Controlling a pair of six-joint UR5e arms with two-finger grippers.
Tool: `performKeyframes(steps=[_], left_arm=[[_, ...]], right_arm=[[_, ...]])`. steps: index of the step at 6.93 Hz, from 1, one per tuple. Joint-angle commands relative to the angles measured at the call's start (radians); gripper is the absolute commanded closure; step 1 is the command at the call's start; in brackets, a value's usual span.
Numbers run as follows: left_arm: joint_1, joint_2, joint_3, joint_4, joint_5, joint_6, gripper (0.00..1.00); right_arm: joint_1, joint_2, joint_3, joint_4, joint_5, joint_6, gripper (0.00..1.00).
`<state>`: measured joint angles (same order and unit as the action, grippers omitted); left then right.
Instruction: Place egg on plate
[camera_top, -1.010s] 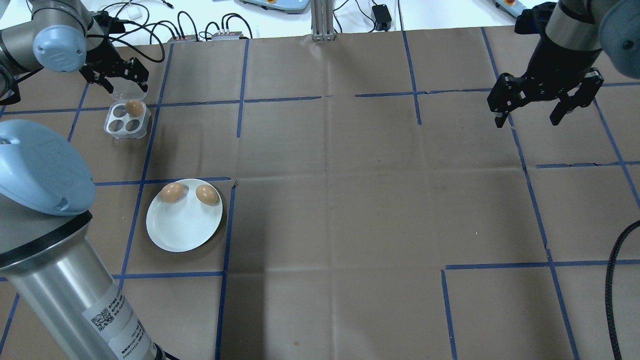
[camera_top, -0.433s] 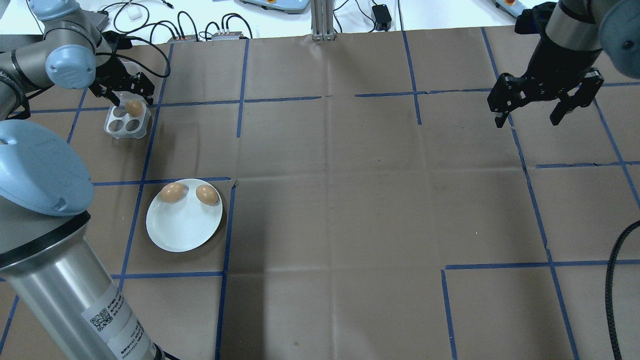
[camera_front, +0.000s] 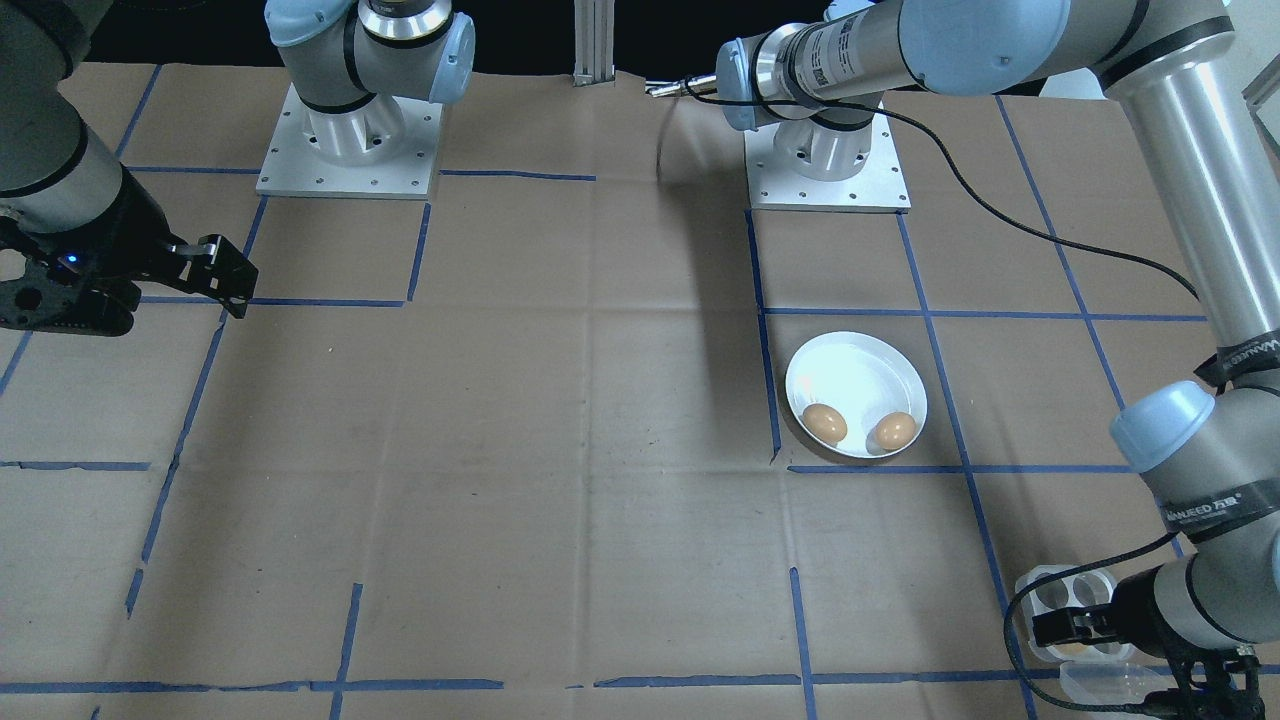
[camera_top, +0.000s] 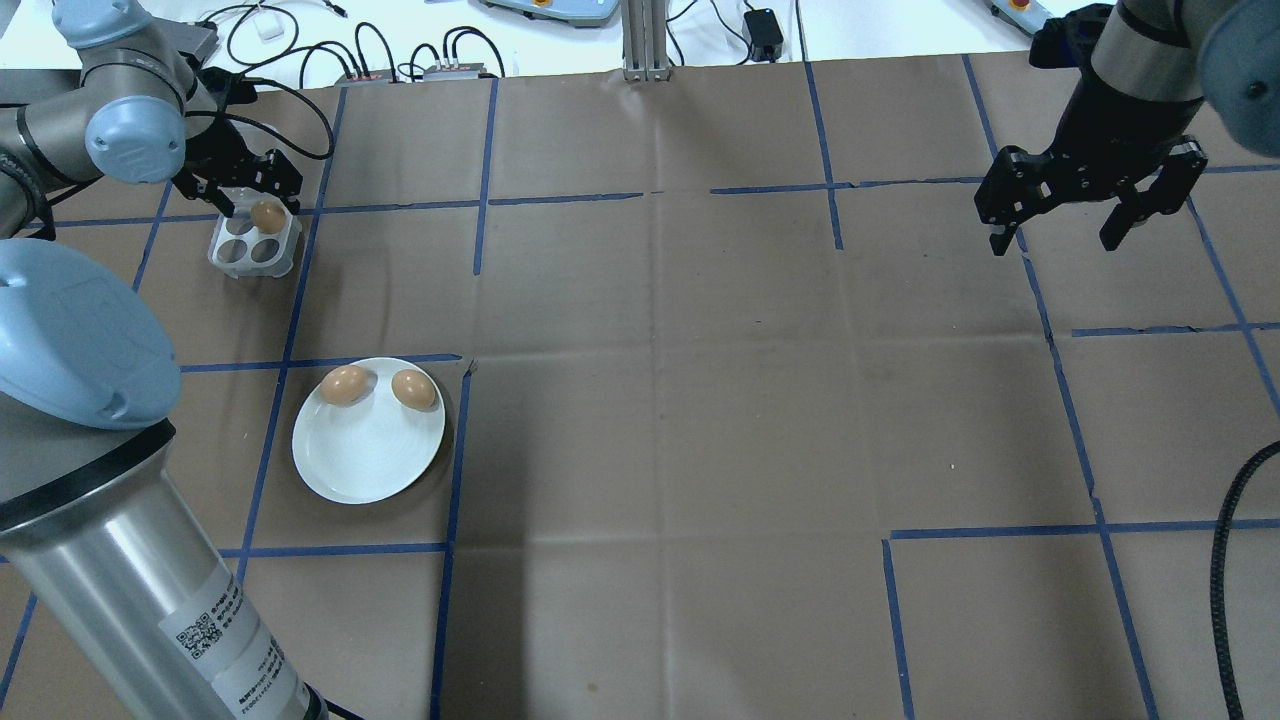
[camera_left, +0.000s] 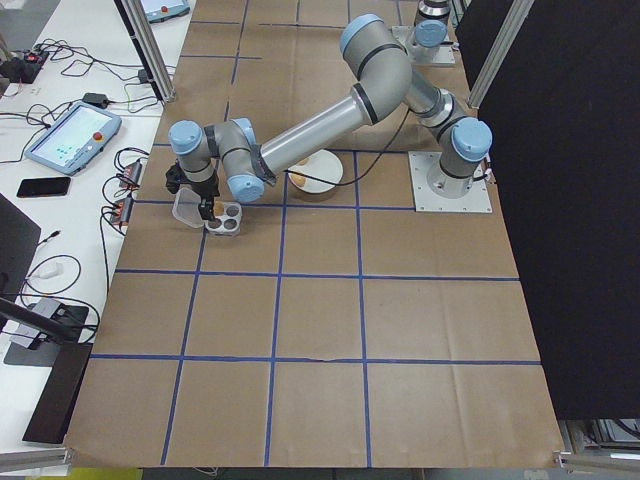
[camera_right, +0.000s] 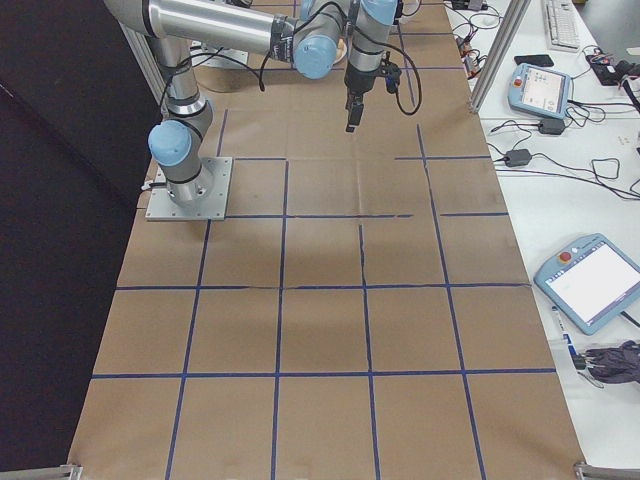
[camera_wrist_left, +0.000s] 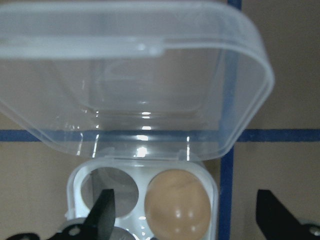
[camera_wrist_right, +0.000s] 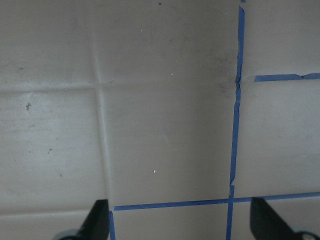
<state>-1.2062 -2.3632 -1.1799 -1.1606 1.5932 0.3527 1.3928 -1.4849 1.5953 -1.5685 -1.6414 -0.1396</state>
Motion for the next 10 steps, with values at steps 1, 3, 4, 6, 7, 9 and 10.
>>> performKeyframes(steps=[1, 3, 4, 6, 7, 9, 10], left_arm=[[0.004, 0.013, -0.018, -0.005, 0.002, 0.0, 0.12], [0.004, 0.018, -0.035, -0.002, 0.004, 0.0, 0.33], [0.004, 0.018, -0.035, -0.001, 0.004, 0.0, 0.43], [0.004, 0.018, -0.029, -0.001, 0.002, -0.001, 0.46], [0.004, 0.018, -0.029, -0.001, 0.002, -0.001, 0.49], [0.004, 0.024, -0.03, -0.001, 0.004, -0.001, 0.58], [0.004, 0.03, -0.033, -0.004, 0.004, -0.003, 0.62]], right_arm=[[0.0, 0.0, 0.0, -0.001, 0.0, 0.0, 0.0], [0.0, 0.0, 0.0, 0.001, 0.0, 0.0, 0.0], [0.0, 0.0, 0.0, 0.001, 0.0, 0.0, 0.0], [0.0, 0.0, 0.0, 0.001, 0.0, 0.0, 0.0], [0.0, 0.0, 0.0, -0.001, 0.0, 0.0, 0.0], [0.0, 0.0, 0.0, -0.001, 0.0, 0.0, 0.0], [0.0, 0.0, 0.0, 0.001, 0.0, 0.0, 0.0]])
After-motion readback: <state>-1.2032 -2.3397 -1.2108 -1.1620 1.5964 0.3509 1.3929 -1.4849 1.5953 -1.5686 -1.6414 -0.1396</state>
